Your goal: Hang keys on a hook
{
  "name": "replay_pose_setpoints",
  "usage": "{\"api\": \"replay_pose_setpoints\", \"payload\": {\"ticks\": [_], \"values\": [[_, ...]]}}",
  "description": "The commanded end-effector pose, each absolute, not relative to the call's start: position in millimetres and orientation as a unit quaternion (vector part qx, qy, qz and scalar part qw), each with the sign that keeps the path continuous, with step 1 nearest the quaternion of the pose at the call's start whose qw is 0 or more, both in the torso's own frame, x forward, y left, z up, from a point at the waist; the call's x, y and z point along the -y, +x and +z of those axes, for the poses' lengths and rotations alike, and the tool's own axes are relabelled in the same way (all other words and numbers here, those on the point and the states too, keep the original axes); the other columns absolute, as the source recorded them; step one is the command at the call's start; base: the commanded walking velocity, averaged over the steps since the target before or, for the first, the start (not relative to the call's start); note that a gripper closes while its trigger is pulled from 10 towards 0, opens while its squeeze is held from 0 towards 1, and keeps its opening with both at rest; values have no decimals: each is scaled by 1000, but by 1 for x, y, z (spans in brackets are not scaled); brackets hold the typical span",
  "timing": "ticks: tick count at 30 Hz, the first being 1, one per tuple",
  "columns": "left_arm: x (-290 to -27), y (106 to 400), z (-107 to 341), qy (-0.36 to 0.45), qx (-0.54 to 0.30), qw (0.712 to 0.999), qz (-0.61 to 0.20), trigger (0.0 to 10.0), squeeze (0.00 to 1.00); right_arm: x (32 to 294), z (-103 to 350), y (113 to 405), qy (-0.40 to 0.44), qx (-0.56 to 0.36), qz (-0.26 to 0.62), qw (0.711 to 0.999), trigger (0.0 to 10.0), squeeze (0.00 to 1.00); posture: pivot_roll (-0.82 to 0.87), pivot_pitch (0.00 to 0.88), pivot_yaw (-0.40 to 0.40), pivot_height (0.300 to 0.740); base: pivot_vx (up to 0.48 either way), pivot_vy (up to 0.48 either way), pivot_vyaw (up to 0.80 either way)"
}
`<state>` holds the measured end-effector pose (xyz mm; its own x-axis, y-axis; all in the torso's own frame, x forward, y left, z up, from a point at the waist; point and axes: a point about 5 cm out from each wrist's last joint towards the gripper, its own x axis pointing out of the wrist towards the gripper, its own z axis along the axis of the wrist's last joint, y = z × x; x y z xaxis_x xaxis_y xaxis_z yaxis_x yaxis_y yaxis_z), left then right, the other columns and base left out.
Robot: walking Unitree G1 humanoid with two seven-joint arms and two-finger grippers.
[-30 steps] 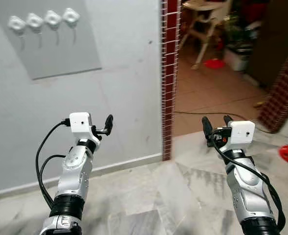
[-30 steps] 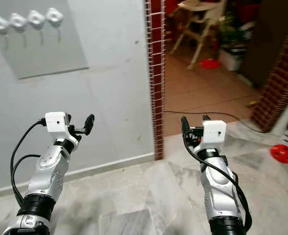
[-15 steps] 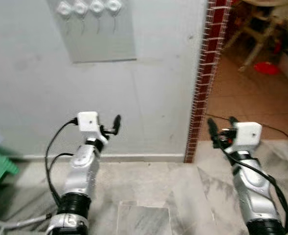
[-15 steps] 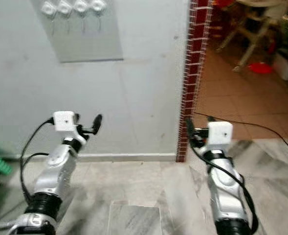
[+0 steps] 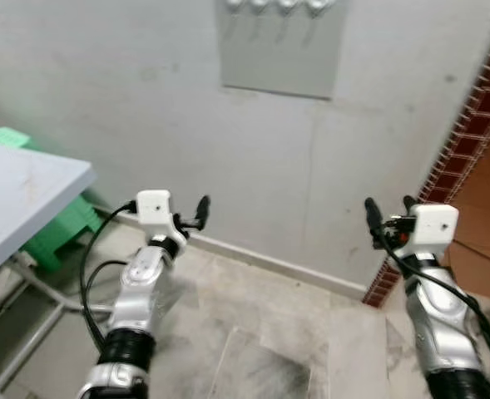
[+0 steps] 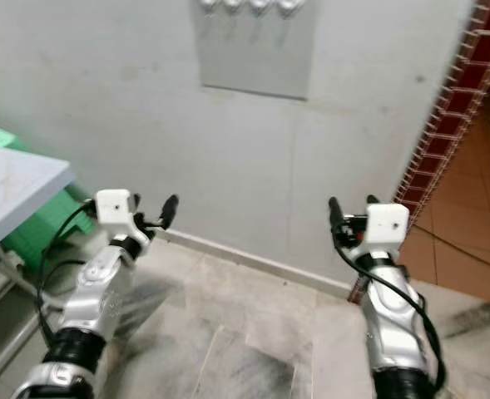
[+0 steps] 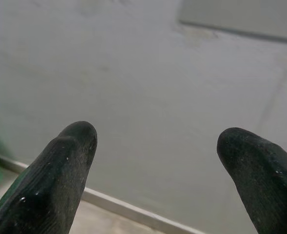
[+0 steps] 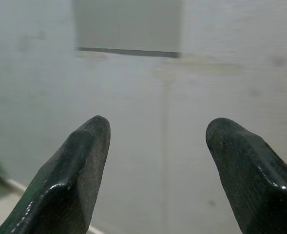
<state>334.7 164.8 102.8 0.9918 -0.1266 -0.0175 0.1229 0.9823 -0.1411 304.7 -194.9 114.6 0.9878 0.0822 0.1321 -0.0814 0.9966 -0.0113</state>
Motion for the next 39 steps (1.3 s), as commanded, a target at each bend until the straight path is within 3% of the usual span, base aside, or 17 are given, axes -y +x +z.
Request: {"api": "replay_pose_setpoints", "payload": {"ticks": [1,39], "values": [[-159,335,105,-71,-9,995,-73,10000,0,202,114,303,-4,62,33,998,10000,0,-76,0,29,740,0,0,794],[-156,334,105,-66,-8,994,-83,10000,0,203,115,304,-4,61,38,997,10000,0,-72,0,28,740,0,0,794]]}}
